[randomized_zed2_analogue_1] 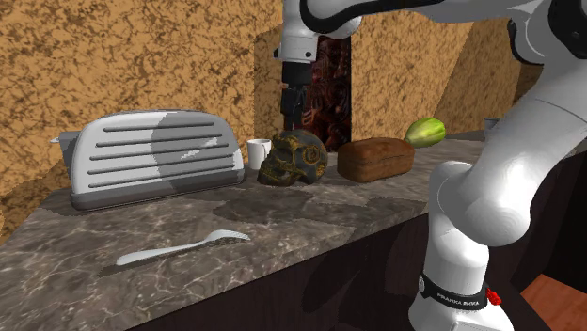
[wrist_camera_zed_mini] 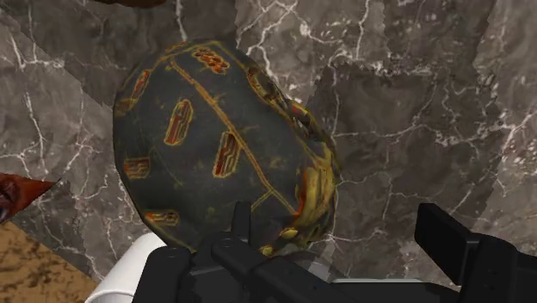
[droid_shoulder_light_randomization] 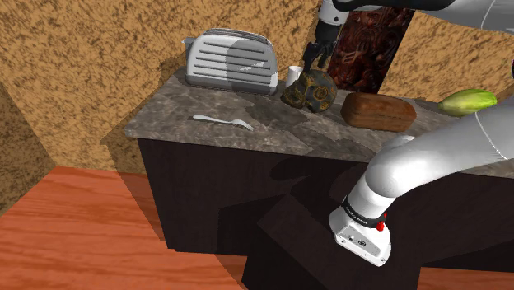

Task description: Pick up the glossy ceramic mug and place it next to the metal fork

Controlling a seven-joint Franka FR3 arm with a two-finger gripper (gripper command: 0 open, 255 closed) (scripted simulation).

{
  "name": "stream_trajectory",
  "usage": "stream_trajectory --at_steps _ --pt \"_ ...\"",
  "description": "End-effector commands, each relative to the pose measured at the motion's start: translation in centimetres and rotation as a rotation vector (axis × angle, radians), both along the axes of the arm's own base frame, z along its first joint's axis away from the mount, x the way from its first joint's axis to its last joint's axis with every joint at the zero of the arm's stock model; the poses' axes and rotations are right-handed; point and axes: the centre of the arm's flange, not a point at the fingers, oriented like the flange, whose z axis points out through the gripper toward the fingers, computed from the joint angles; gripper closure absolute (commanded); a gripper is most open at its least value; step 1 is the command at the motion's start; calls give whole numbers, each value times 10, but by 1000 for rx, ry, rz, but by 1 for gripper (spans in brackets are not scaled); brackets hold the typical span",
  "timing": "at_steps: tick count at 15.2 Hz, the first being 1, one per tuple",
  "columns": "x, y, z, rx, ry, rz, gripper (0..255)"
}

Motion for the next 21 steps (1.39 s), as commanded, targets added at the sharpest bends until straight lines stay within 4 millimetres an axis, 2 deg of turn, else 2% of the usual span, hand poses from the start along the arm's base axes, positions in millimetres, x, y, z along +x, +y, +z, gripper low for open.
stream_trajectory --at_steps 1,21 --pt "16 -25 -4 11 -2 1 0" --pt "160 -252 -72 131 -15 5 0"
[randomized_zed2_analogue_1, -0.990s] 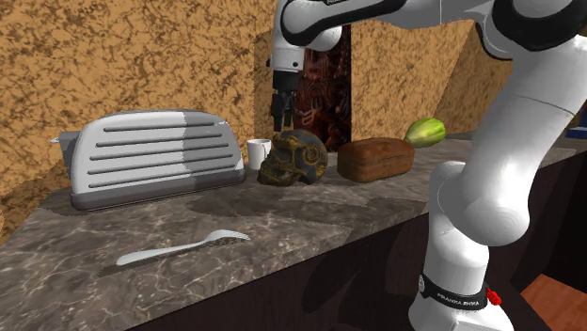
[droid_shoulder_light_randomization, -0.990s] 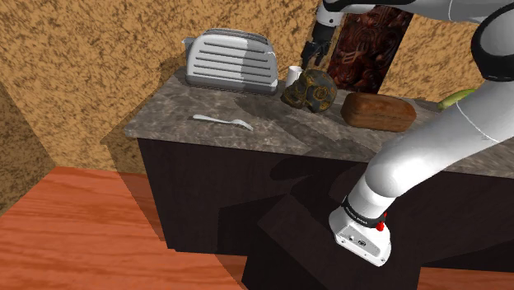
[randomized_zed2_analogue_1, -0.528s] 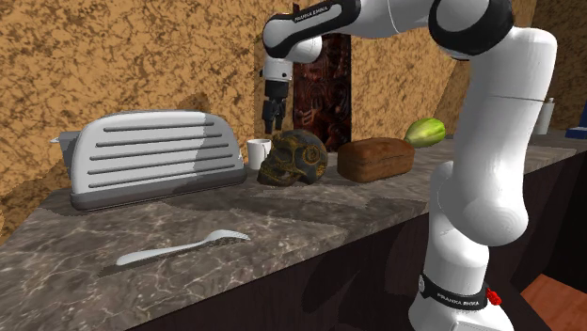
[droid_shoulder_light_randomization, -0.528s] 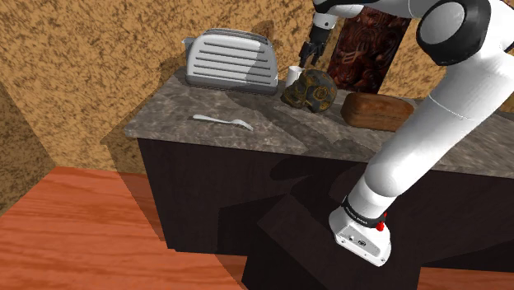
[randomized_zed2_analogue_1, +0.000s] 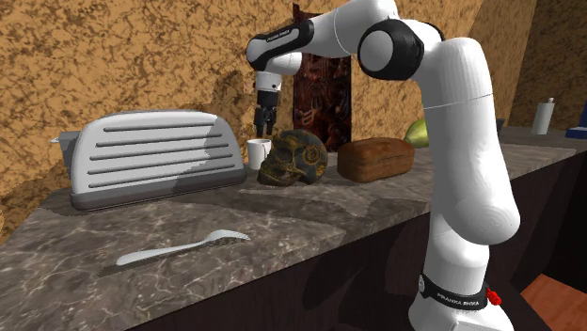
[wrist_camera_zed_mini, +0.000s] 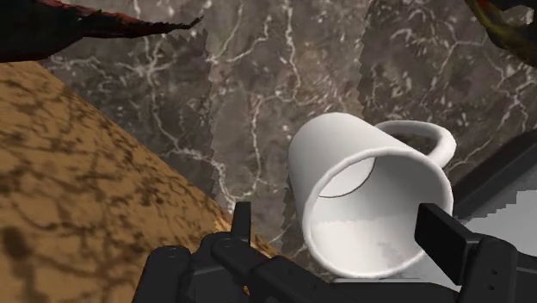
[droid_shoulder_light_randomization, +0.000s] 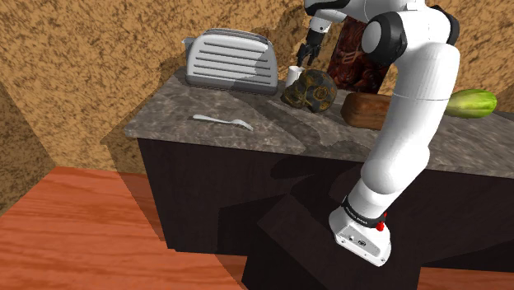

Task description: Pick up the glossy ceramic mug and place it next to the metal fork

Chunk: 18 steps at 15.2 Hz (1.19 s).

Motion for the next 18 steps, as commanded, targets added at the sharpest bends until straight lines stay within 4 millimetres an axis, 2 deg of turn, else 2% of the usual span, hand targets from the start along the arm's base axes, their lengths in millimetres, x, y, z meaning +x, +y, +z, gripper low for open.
stream_trajectory --at_steps 1,8,16,17,18 --pt "8 -11 -12 7 -2 2 0" --pt "12 -10 -46 7 -2 2 0" --pt "12 -10 -46 7 -2 2 0" --pt "12 -10 -46 7 -2 2 255" --pt "12 -10 -46 7 -2 2 255"
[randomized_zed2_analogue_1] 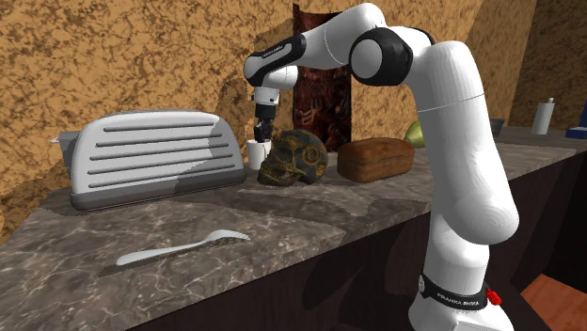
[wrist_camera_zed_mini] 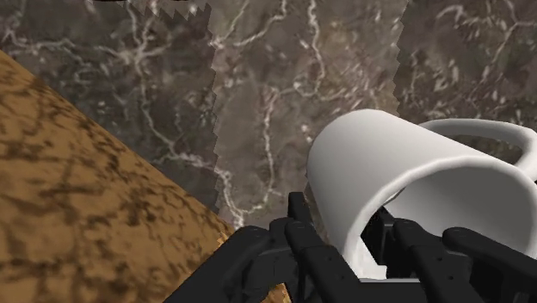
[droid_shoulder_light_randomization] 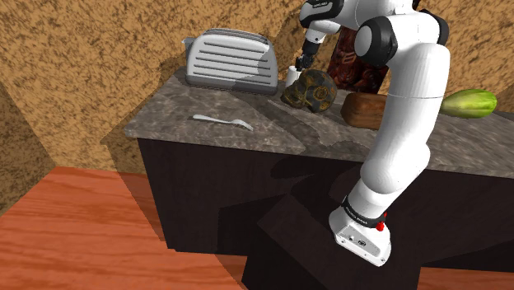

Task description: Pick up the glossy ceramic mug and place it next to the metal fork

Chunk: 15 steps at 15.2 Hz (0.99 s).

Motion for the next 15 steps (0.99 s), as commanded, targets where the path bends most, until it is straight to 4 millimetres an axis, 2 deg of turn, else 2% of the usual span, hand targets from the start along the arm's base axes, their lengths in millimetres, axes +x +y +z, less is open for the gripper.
stream_trajectory --at_steps 1,8,15 --pt "0 0 0 0 0 0 255" --pt "0 0 0 0 0 0 255" --pt "0 0 37 0 0 0 255"
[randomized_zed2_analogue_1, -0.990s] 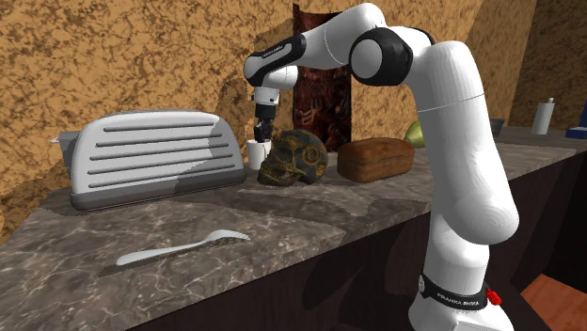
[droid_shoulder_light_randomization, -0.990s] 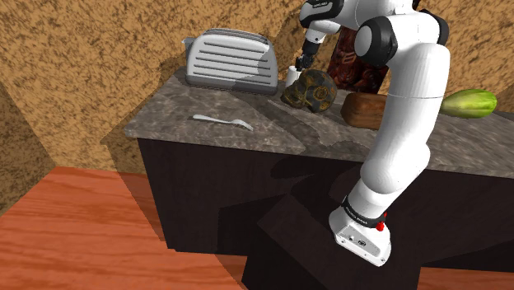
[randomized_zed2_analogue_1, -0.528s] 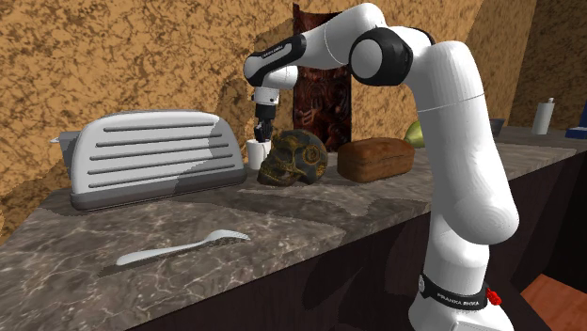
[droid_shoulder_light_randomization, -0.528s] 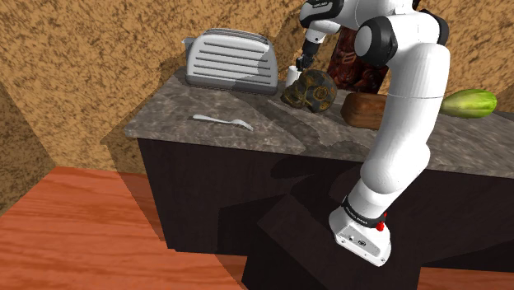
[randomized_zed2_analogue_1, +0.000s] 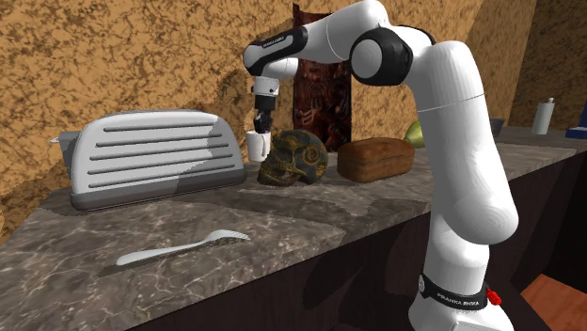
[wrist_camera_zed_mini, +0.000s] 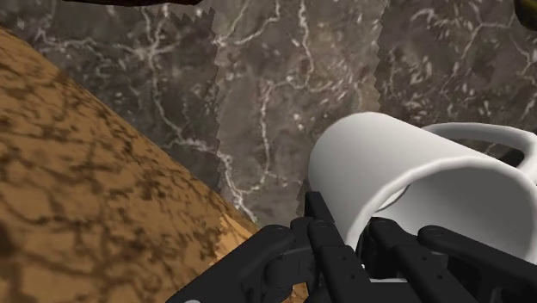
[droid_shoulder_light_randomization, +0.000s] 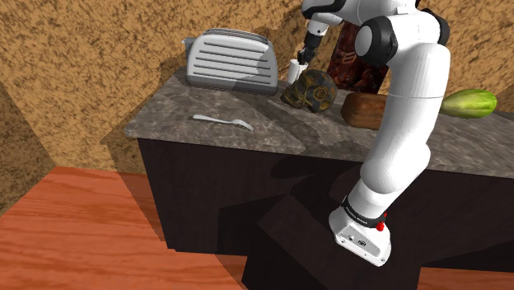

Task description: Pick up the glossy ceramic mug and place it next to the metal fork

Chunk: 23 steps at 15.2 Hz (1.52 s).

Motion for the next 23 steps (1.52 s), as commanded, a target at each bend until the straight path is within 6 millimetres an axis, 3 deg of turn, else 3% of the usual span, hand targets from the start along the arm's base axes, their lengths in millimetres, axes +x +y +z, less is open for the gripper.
stream_trajectory --at_steps 1,23 --pt "0 0 10 0 0 0 255" --pt "0 0 127 0 0 0 255"
